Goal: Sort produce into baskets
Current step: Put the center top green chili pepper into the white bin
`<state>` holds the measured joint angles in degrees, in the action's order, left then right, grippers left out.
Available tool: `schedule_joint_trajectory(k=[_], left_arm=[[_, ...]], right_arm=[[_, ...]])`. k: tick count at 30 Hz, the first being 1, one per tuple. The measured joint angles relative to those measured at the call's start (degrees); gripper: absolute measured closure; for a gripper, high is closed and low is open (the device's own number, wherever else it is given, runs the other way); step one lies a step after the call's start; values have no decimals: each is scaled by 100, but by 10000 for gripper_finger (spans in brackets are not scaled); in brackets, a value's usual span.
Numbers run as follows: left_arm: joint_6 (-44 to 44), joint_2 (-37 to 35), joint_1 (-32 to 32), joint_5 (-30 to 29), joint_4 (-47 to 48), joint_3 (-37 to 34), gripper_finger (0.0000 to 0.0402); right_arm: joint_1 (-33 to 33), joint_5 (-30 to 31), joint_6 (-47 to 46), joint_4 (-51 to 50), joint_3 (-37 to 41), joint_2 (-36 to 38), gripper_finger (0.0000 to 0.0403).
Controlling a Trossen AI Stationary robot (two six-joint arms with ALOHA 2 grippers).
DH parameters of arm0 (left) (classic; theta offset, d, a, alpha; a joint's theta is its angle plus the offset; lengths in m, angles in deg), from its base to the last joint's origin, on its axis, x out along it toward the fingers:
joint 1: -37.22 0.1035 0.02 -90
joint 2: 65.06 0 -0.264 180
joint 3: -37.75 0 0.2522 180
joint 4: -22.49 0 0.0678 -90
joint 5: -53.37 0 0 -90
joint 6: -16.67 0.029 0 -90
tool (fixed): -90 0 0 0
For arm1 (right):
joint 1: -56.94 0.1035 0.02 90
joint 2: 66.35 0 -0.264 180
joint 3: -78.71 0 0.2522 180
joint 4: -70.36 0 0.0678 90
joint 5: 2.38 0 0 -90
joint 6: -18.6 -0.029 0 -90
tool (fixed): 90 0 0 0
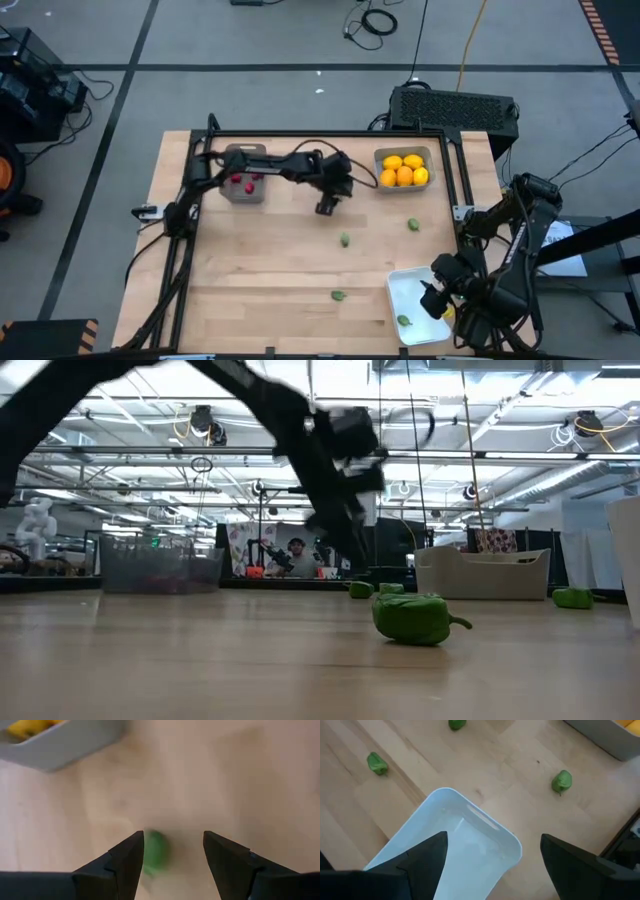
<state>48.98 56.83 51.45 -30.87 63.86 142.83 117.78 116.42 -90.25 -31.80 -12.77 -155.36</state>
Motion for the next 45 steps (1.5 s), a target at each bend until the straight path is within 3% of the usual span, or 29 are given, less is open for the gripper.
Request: schedule_joint_trajectory(k=[8, 26, 39, 45], left_arm=[[95, 341, 349, 64, -518, 7, 188], [72, 605, 344, 337, -332, 22, 190], [-199, 568, 311, 322, -135, 19, 300], [-501, 258, 142, 473, -148, -7, 304]], right_arm=[[0, -57, -27, 451, 414, 4, 94], [0, -170, 8, 586, 480, 7, 94], [0, -179, -42, 586, 478, 7, 94], [0, -188, -150, 598, 478, 7, 94]])
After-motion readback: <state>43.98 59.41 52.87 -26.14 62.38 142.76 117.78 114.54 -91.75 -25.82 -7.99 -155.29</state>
